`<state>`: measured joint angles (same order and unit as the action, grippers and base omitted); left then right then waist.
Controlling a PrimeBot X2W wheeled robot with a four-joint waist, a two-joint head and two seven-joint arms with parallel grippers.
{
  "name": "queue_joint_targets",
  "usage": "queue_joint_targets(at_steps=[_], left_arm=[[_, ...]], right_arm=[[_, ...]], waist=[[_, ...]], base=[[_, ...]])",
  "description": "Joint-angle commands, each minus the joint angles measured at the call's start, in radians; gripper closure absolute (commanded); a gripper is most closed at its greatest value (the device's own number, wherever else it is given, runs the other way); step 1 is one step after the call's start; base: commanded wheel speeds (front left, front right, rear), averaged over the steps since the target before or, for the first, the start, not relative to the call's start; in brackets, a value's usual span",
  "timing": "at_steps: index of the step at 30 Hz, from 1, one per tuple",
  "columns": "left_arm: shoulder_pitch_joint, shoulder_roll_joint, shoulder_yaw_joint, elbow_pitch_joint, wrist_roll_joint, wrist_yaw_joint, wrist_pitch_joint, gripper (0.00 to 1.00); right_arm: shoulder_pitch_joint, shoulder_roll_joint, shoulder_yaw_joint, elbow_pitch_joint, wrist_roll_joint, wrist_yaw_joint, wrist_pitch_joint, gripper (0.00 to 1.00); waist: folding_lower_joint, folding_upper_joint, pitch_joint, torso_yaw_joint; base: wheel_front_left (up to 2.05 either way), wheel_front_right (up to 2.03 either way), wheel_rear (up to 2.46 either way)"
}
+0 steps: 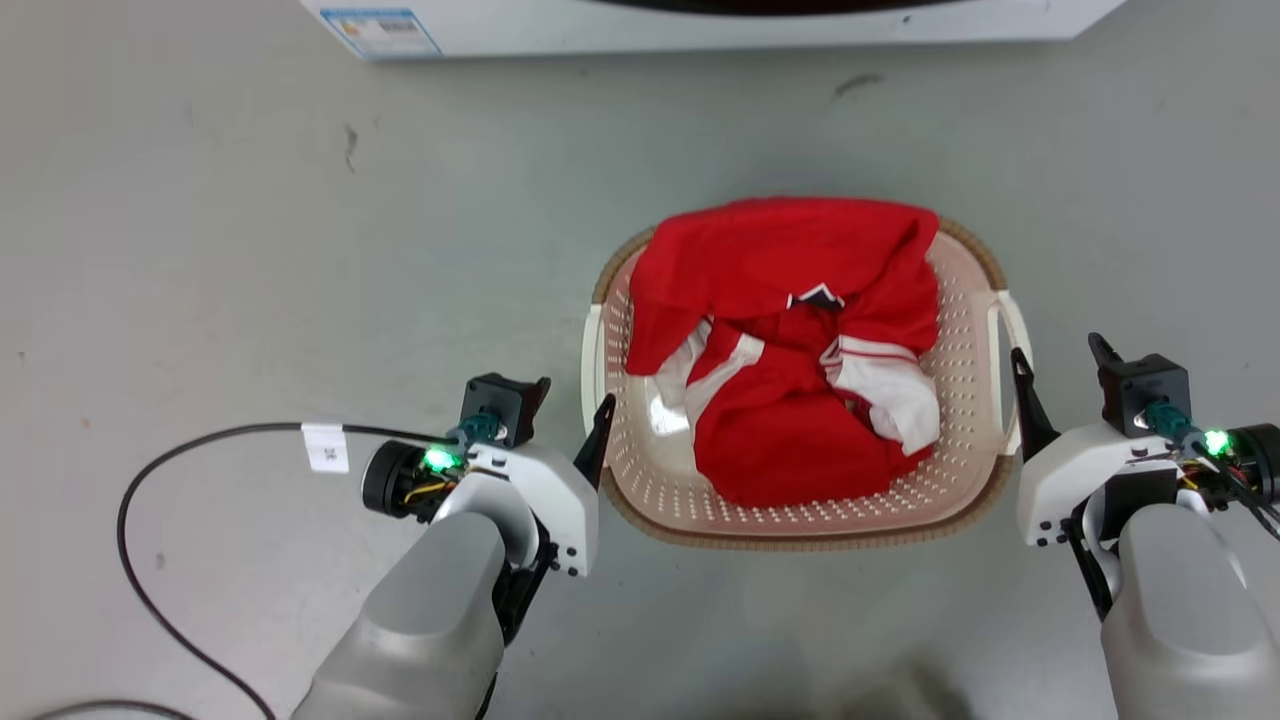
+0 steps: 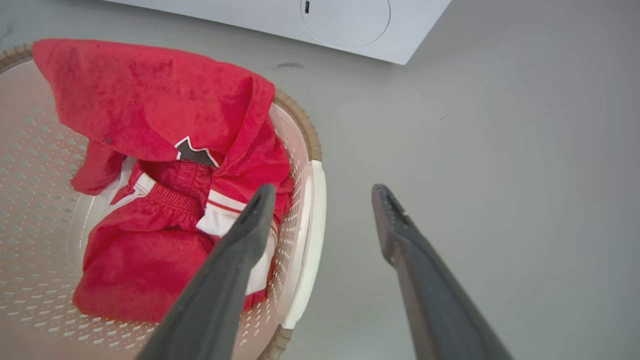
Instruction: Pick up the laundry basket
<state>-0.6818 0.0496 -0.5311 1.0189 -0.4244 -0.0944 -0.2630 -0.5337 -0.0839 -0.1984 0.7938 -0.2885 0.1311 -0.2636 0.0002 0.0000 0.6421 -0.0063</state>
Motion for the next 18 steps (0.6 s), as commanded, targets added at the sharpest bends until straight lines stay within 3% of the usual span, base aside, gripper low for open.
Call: queue_joint_targets(at_steps=[1,18], left_arm=[[-0.026,0.001,-0.015,0.012,-0.010,0.000,-0.003,0.00],[-0.168,0.001,-0.162,0.070,-0.141,0.033,-0.003,0.00]], right_arm=[[-0.023,-0.008,-0.006,0.014,-0.004,-0.001,-0.002,0.00],[-0.171,0.000,-0.073,0.206,-0.058,-0.001,-0.002,0.00]], waist=[[-0.0002,0.0000,0.036,0.000],[-0.0002,0.0000,0.200,0.006]], base=[[0.00,0.00,0.00],[0.00,0.00,0.00]])
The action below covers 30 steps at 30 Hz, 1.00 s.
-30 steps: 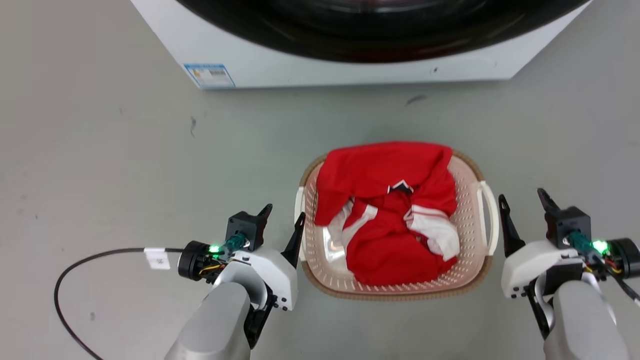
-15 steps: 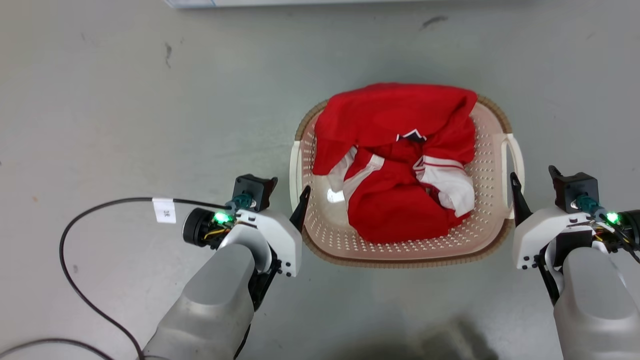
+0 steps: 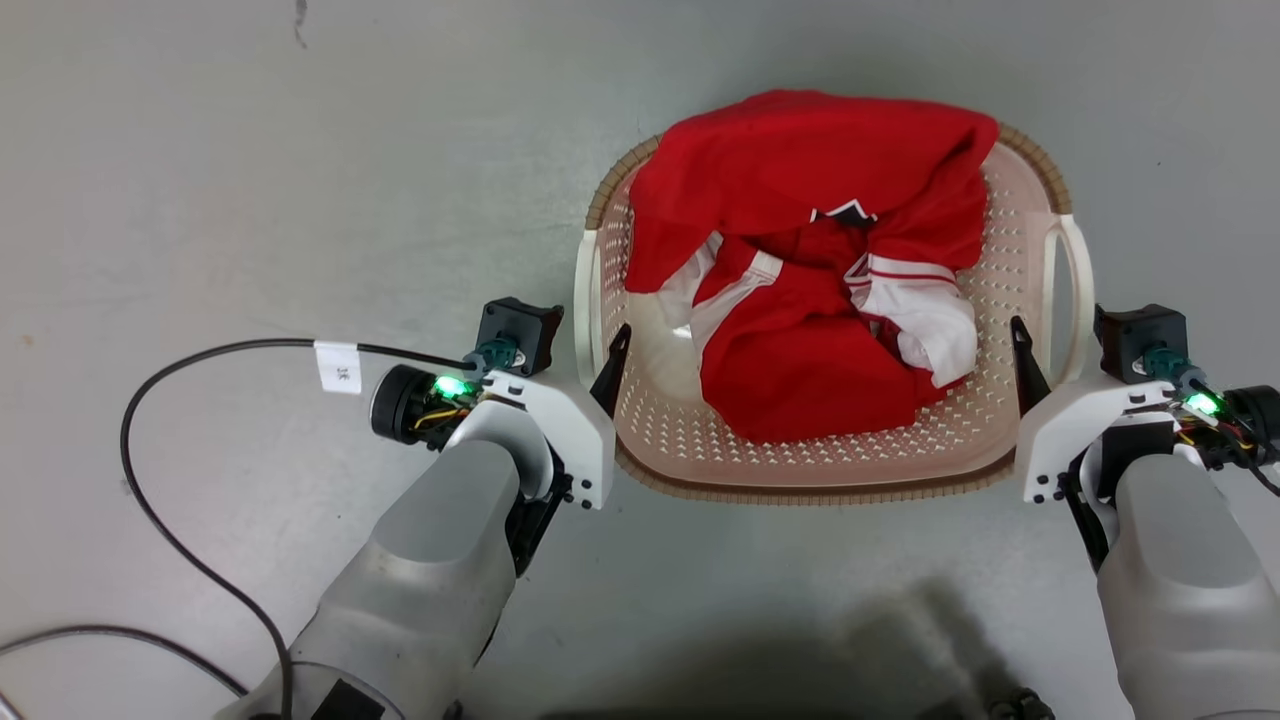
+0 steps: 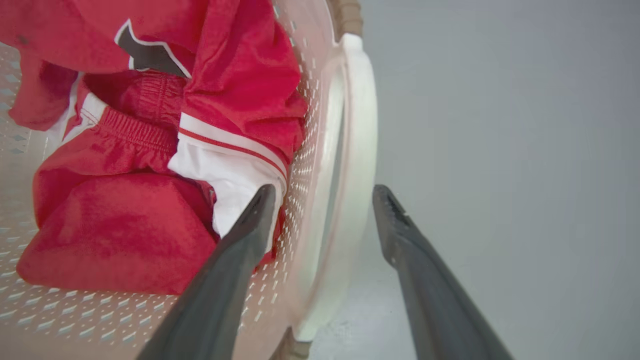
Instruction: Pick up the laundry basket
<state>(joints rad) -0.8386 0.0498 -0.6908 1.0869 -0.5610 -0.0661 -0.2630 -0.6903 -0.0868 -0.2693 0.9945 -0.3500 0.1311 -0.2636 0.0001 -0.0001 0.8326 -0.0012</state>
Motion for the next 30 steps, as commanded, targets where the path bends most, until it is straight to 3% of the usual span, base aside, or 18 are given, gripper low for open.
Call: queue_joint_targets(at_steps=[1,10,11,12,13,14,15,30], left_arm=[[-0.016,0.001,-0.007,0.002,-0.008,0.006,-0.003,0.00],[-0.052,0.001,-0.042,0.009,-0.026,0.014,-0.003,0.00],[-0.050,0.001,-0.047,0.016,-0.032,0.007,-0.003,0.00],[-0.051,0.001,-0.052,0.019,-0.034,0.005,-0.003,0.00],[-0.057,0.001,-0.056,0.021,-0.036,0.004,-0.003,0.53],[-0.060,0.001,-0.059,0.021,-0.039,0.006,-0.003,0.82],[-0.060,0.001,-0.065,0.024,-0.043,0.004,-0.003,1.00],[-0.045,-0.006,-0.126,0.032,-0.090,-0.005,-0.005,1.00]], right_arm=[[-0.020,0.003,-0.004,0.011,0.000,-0.001,-0.002,0.00],[-0.056,0.015,-0.009,0.037,-0.009,-0.001,-0.002,0.00],[-0.061,0.017,-0.007,0.038,-0.010,-0.001,-0.002,0.05],[-0.064,0.017,-0.005,0.037,-0.011,-0.001,-0.002,0.43],[-0.065,0.018,-0.003,0.041,-0.013,-0.001,-0.002,0.98],[-0.066,0.019,-0.002,0.043,-0.015,-0.001,-0.002,1.00],[-0.068,0.021,0.001,0.047,-0.015,0.000,-0.002,1.00],[-0.054,0.026,0.038,0.089,-0.004,-0.001,-0.001,1.00]], waist=[[-0.0001,0.0001,0.016,0.002],[-0.0001,0.0001,0.052,0.000],[-0.0001,0.0001,0.054,-0.002],[-0.0001,0.0001,0.056,-0.003],[-0.0001,0.0001,0.058,-0.003],[-0.0001,0.0001,0.060,-0.004],[-0.0001,0.0001,0.062,-0.005],[-0.0001,0.0001,0.003,-0.002]], base=[[0.00,0.00,0.00],[0.00,0.00,0.00],[0.00,0.00,0.00],[0.00,0.00,0.00],[0.00,0.00,0.00],[0.00,0.00,0.00],[0.00,0.00,0.00],[0.00,0.00,0.00]])
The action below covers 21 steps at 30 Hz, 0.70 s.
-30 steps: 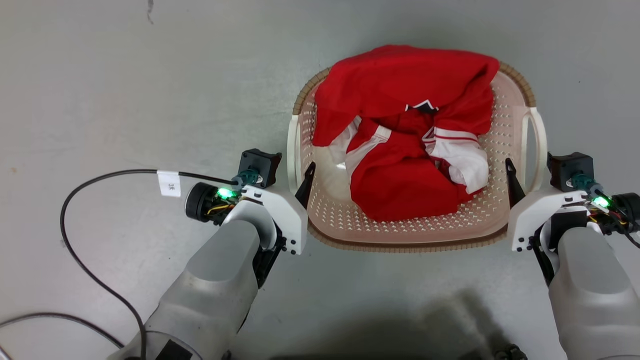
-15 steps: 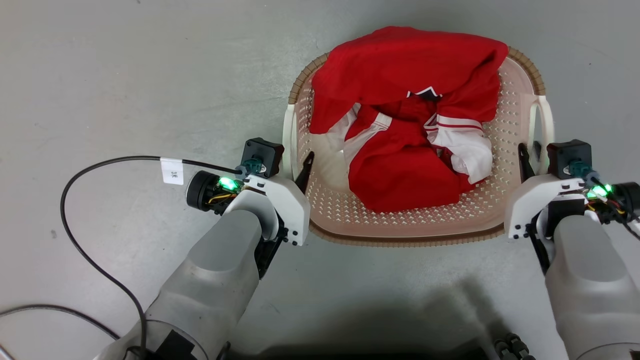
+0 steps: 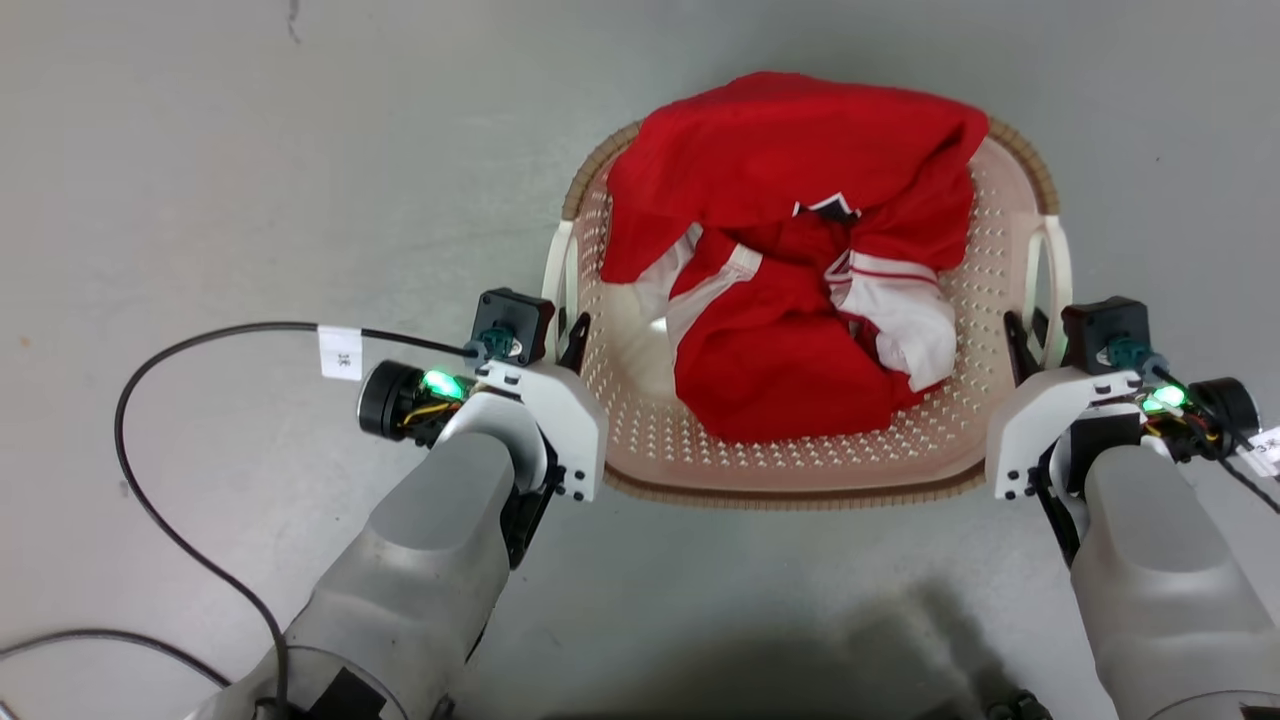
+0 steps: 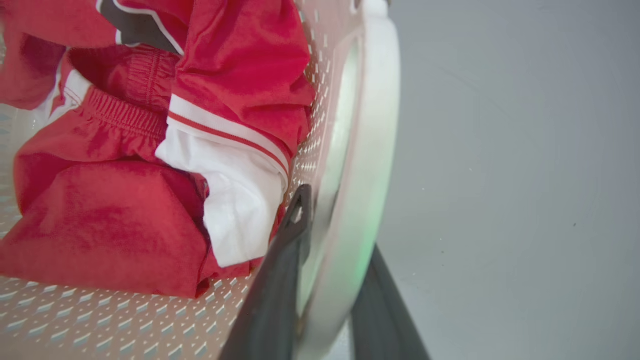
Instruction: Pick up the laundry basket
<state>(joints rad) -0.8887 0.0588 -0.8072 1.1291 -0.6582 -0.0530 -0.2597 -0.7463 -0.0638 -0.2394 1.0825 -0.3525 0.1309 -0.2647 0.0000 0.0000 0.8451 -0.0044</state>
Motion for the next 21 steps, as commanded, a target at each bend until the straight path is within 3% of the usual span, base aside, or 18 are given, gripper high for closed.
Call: queue_joint_targets(at_steps=[1,21], left_arm=[[0.010,-0.015,-0.015,-0.006,0.001,-0.021,-0.009,1.00],[0.120,-0.014,-0.081,0.106,-0.149,-0.071,0.117,1.00]], right_arm=[[0.006,0.003,0.011,0.009,-0.002,0.000,0.000,1.00],[0.051,0.015,0.136,0.200,0.016,0.000,0.028,1.00]], waist=[[0.0000,0.0000,-0.022,0.001],[0.0000,0.0000,-0.378,-0.003]], base=[[0.00,0.00,0.00],[0.00,0.00,0.00]])
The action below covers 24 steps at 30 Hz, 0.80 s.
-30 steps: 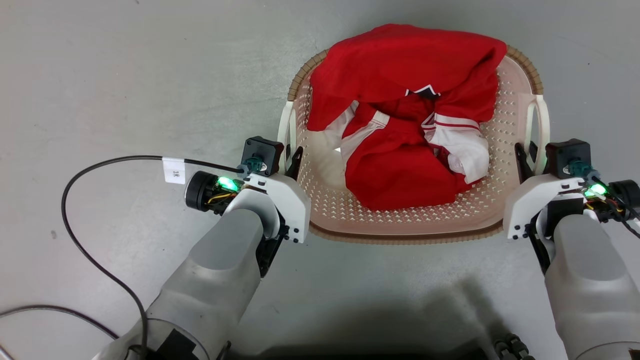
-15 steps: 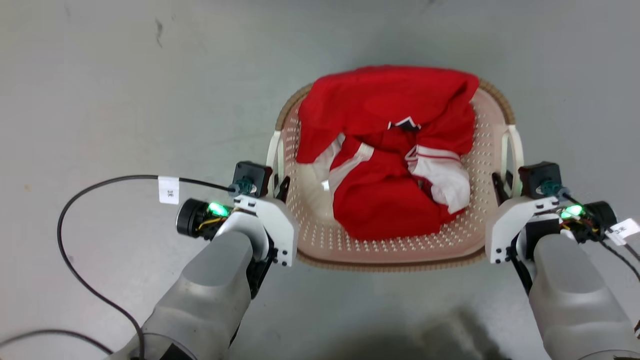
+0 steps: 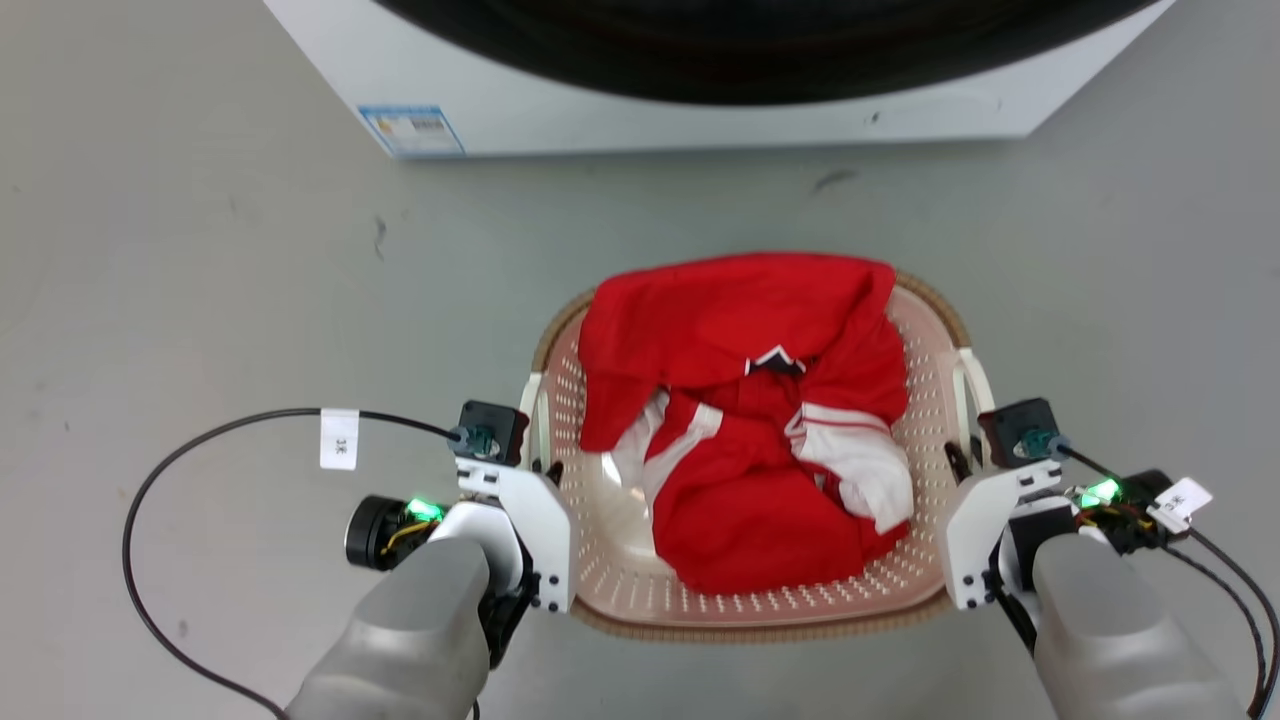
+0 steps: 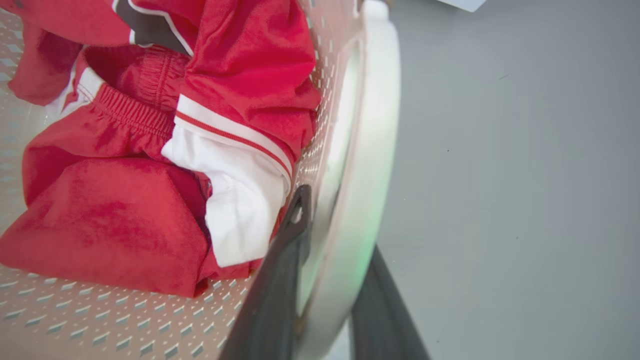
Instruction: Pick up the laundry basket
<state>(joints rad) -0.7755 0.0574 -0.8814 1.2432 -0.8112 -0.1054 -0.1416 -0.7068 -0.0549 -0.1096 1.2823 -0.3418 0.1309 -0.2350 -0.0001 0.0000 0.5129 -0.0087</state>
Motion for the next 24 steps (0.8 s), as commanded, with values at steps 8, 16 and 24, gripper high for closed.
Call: queue_joint_targets(at_steps=[8,16,24], left_arm=[[0.067,-0.014,-0.017,0.005,-0.052,-0.029,0.064,1.00],[0.120,-0.008,-0.018,0.023,-0.092,-0.031,0.125,1.00],[0.186,0.000,-0.035,0.012,-0.135,-0.032,0.211,1.00]], right_arm=[[0.069,0.008,0.160,0.005,0.121,0.000,0.059,1.00],[0.115,0.010,0.342,0.005,0.282,0.001,0.137,1.00],[0.157,0.012,0.503,0.003,0.424,0.001,0.204,1.00]], waist=[[0.0001,0.0000,-0.183,0.019],[0.0001,0.0000,-0.306,0.019],[0.0001,0.0000,-0.426,0.015]], base=[[0.00,0.00,0.00],[0.00,0.00,0.00],[0.00,0.00,0.00]])
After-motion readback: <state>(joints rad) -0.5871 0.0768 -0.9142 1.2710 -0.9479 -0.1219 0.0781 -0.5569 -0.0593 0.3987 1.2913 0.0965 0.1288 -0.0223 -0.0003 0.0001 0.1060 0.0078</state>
